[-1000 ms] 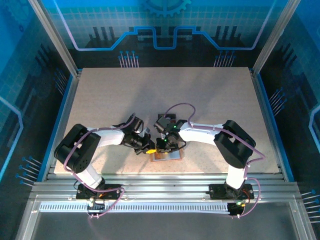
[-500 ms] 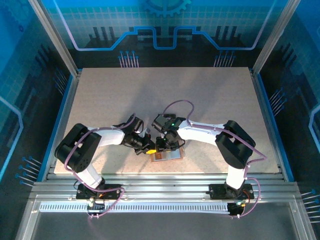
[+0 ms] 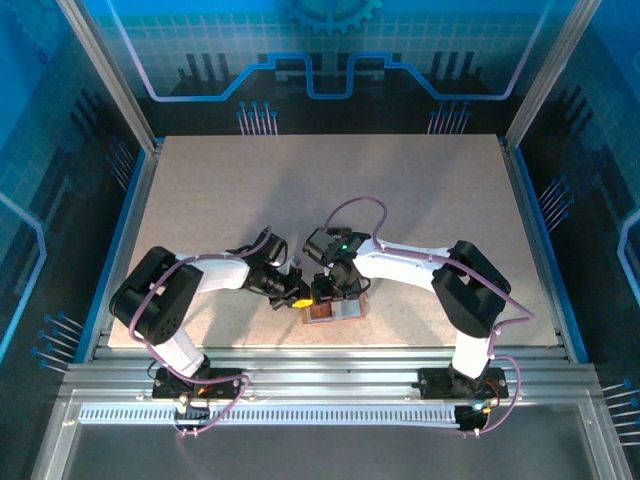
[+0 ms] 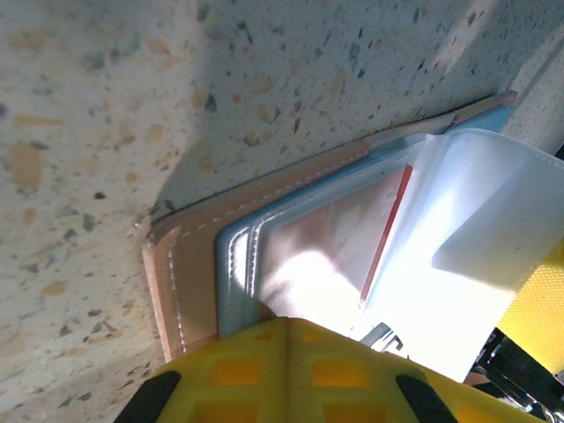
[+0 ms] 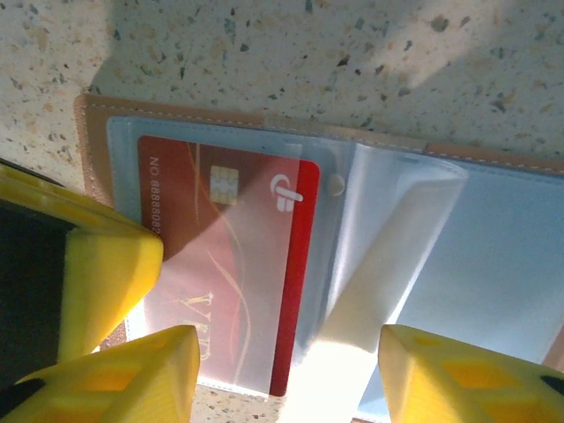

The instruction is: Take the credit cards out of the card holder

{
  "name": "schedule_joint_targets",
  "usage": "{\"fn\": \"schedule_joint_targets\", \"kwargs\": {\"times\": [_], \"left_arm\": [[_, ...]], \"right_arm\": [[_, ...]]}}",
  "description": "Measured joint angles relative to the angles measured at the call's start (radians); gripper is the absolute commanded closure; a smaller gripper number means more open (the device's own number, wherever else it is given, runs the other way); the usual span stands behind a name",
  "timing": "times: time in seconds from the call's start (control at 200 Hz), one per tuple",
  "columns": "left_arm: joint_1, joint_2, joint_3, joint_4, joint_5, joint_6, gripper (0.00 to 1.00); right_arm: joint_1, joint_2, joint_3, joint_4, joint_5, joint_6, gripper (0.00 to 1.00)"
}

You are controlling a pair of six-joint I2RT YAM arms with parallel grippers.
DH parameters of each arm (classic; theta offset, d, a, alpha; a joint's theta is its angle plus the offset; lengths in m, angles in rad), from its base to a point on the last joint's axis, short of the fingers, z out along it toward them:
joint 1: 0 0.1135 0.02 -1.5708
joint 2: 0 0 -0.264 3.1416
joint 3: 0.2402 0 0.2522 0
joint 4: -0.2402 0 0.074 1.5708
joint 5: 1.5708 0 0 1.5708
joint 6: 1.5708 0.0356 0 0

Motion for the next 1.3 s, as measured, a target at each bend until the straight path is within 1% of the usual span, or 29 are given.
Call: {"fn": "schedule_joint_targets", "kwargs": {"times": [0.335,0.64,1.006,1.301], "left_arm": [[0.000,0.000,0.000,0.000,0.000,0.000,0.96],[0.000,0.000,0.006,-0.011,0.000,0.000,0.96],[0.000,0.000,0.017,-0.040,-0.001,0.000,0.95],[-0.011,-0.015,0.037,-0.071,-0.002,-0.001,0.95]], "right_arm": [[-0.001,-0.011,-0.005,-0.016,0.010,0.000,0.46],[-0.037,-0.093,-0.064,-0.018,0.023,-0.008,0.55],[-0.087,-0.135,-0.142,-0.012,0.026,-0.020,0.60],[-0.102,-0.169,-0.164,-0.010,0.026,-0.029,0.71]]}}
